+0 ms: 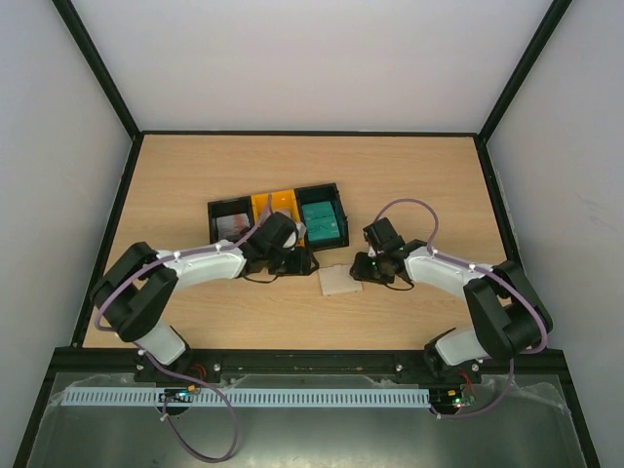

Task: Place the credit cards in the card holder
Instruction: Pick up the card holder from the center of the board.

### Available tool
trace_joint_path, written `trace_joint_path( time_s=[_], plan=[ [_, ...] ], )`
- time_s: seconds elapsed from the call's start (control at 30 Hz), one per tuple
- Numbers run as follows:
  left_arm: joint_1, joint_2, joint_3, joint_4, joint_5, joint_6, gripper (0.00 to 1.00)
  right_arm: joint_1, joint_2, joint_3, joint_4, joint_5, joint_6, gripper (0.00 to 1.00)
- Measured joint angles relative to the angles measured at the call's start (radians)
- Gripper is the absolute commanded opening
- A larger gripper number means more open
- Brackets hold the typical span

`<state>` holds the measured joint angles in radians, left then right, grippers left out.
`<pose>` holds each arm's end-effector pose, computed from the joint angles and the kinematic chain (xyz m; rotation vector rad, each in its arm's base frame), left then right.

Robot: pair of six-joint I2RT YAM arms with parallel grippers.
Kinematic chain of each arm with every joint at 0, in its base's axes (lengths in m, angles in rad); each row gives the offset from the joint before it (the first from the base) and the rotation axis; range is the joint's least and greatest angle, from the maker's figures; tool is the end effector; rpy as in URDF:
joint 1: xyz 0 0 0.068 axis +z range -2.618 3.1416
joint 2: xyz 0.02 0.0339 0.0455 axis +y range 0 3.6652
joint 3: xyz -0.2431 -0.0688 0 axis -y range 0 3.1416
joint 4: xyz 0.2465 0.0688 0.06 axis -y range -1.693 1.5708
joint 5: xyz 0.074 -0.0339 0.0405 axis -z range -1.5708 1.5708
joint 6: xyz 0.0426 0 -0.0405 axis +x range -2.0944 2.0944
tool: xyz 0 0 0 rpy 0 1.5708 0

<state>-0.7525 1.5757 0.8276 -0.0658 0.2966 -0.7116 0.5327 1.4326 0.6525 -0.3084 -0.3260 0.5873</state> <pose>0.2262 -0.2288 0.1495 0.2073 2.5933 -0.9788 0.2144 0.1423 0.1222 -0.0369 2.8085 0.7577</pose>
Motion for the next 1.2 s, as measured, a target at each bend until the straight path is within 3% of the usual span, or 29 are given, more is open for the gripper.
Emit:
trace_joint_path(
  time_s=[0.27,0.4,0.5,0.7,0.8,0.93,1.2],
  plan=[
    [-0.033,0.09,0.007,0.026,0.054,-0.014,0.43,0.0,0.006,-0.018,0.053,-0.063,0.006,0.37],
    [-0.042,0.137,0.019,0.03,0.083,-0.009,0.32,0.0,0.002,-0.048,0.113,-0.119,0.033,0.33],
    [-0.047,0.158,0.027,0.029,0.091,0.003,0.21,0.0,-0.003,-0.079,0.168,-0.163,0.058,0.29],
    [-0.046,0.171,0.032,0.003,0.065,0.017,0.14,-0.004,-0.021,-0.114,0.209,-0.18,0.077,0.16],
    [-0.046,0.171,0.036,-0.006,0.048,0.025,0.14,-0.004,-0.032,-0.126,0.204,-0.191,0.084,0.04],
    [-0.049,0.163,0.035,-0.008,0.024,0.037,0.17,-0.007,-0.053,-0.125,0.189,-0.198,0.101,0.02],
    [-0.167,-0.005,0.022,0.017,-0.17,0.19,0.49,-0.006,-0.087,0.0,0.027,-0.212,0.12,0.02]
  ],
)
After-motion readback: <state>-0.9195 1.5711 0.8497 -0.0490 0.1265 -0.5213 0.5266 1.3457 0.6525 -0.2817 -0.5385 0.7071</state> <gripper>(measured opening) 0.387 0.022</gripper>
